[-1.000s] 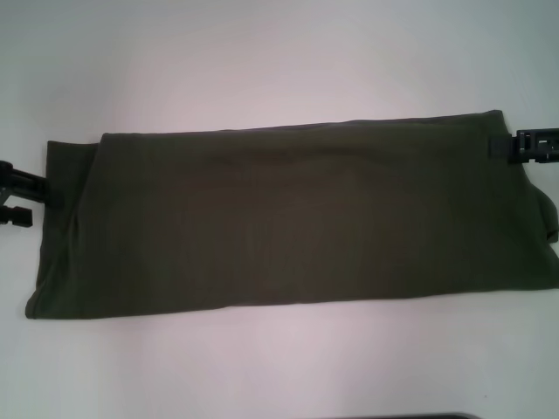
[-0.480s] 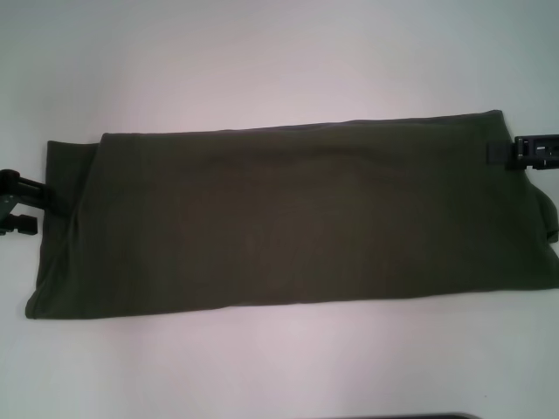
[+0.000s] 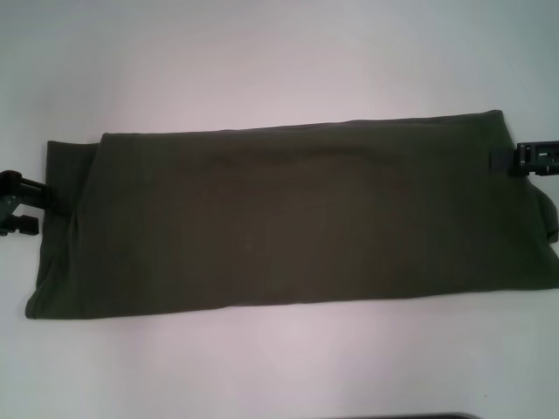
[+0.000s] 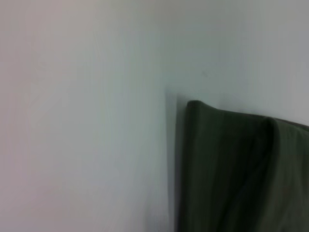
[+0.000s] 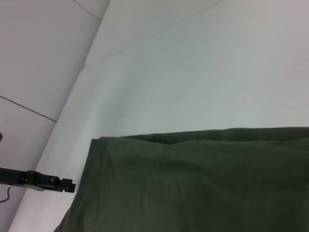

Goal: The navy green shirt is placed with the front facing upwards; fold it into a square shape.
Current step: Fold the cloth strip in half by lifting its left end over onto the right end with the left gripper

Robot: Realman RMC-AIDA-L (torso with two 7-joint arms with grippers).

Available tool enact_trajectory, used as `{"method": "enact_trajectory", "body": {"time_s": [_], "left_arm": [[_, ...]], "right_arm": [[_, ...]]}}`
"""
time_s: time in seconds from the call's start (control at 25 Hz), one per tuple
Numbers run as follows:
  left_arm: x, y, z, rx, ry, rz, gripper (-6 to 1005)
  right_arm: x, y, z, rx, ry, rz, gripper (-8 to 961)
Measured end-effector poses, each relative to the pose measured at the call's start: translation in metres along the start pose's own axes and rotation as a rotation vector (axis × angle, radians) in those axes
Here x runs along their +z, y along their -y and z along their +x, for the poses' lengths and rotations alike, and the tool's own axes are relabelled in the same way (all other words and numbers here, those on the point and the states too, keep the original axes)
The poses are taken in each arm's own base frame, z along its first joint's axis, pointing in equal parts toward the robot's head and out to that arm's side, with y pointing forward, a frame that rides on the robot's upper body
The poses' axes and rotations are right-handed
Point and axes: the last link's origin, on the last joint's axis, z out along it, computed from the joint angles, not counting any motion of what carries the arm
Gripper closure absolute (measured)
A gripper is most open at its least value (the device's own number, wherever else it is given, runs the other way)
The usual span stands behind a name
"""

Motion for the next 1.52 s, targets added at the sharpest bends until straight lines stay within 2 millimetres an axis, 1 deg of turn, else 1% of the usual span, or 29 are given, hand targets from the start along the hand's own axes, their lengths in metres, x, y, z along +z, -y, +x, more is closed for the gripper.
{"method": "enact_trajectory", "body": {"time_s": [0.44,0.92,1.52], "left_arm": [[0.002,0.005,0.0,-0.019,-0.001,0.028,389],[0.004,0.005,-0.002,-0.025,0.009,0.025,390],[0.01,0.0,-0.005,-0.023,0.029,0.007,390]], "right_arm": [[0.0,0.001,0.001,0.004,-0.009,0.005,12],[0.0,0.001,0.001,0.007,-0.009,0.004,12],[0.0,0.001,0.0,0.005,-0.009,0.007,12]]}}
